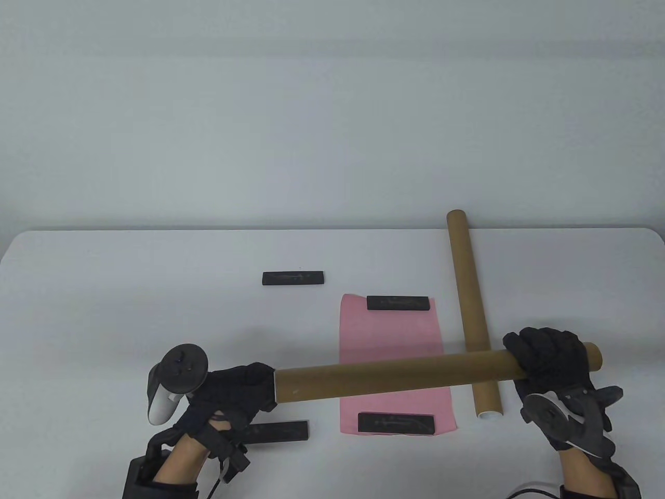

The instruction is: Roll up papers and store in mailing tubes

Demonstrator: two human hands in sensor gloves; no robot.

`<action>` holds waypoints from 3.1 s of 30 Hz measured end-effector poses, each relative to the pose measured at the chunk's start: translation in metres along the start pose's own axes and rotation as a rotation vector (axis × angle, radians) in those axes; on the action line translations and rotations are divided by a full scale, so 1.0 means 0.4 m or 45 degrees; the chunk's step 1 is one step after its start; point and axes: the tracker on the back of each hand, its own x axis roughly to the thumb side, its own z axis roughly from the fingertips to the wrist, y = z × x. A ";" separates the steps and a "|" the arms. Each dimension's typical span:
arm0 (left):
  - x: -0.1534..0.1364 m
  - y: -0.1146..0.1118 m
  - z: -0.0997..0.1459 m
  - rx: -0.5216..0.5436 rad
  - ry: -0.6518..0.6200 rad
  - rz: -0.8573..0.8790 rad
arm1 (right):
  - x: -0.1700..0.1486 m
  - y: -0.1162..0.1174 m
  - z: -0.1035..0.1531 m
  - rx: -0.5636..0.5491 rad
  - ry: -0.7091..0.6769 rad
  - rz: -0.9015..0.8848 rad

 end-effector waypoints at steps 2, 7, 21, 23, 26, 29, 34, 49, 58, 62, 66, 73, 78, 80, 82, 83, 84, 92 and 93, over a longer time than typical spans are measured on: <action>0.002 0.001 0.004 0.055 0.026 -0.037 | 0.004 -0.001 -0.002 -0.005 -0.004 0.011; 0.008 0.005 0.008 0.116 0.017 -0.168 | 0.012 -0.005 -0.002 -0.015 -0.015 0.039; -0.046 0.090 0.017 0.287 0.731 -1.149 | -0.015 -0.018 0.002 -0.056 0.074 0.154; -0.087 0.098 0.006 0.228 0.869 -1.158 | -0.012 -0.017 0.000 -0.048 0.070 0.163; -0.150 0.108 -0.010 0.143 1.037 -1.185 | -0.007 -0.016 -0.002 -0.041 0.063 0.179; -0.216 0.111 -0.023 0.038 1.163 -1.188 | -0.005 -0.011 -0.001 -0.024 0.055 0.173; -0.274 0.104 -0.030 -0.051 1.260 -1.125 | -0.002 -0.003 -0.003 0.002 0.048 0.168; -0.282 0.103 -0.037 -0.046 1.265 -1.124 | 0.002 -0.002 -0.007 0.030 0.046 0.170; -0.216 0.111 -0.026 0.074 1.160 -1.161 | -0.002 0.002 -0.007 0.047 0.076 0.163; -0.126 0.099 -0.017 0.229 0.958 -1.199 | -0.016 0.006 -0.013 0.101 0.145 0.160; -0.054 0.060 -0.005 0.279 0.629 -1.165 | -0.058 0.011 -0.019 0.225 0.362 0.136; -0.023 -0.010 -0.013 0.219 0.272 -1.109 | -0.144 0.065 -0.002 0.544 0.720 -0.231; -0.022 -0.028 -0.017 0.138 0.152 -1.160 | -0.185 0.117 -0.004 0.760 0.898 -0.304; -0.021 -0.031 -0.015 0.125 0.136 -1.155 | -0.199 0.138 -0.007 0.844 0.958 -0.373; -0.022 -0.033 -0.015 0.115 0.120 -1.150 | -0.209 0.153 -0.015 0.906 1.003 -0.383; -0.022 -0.035 -0.014 0.114 0.124 -1.159 | -0.214 0.161 -0.022 0.942 1.025 -0.380; -0.023 -0.036 -0.014 0.111 0.118 -1.162 | -0.217 0.167 -0.027 0.963 1.043 -0.391; -0.024 -0.056 -0.020 0.062 0.095 -1.184 | -0.230 0.245 -0.091 1.118 1.177 -0.448; -0.025 -0.058 -0.020 0.056 0.097 -1.188 | -0.227 0.256 -0.097 1.128 1.194 -0.458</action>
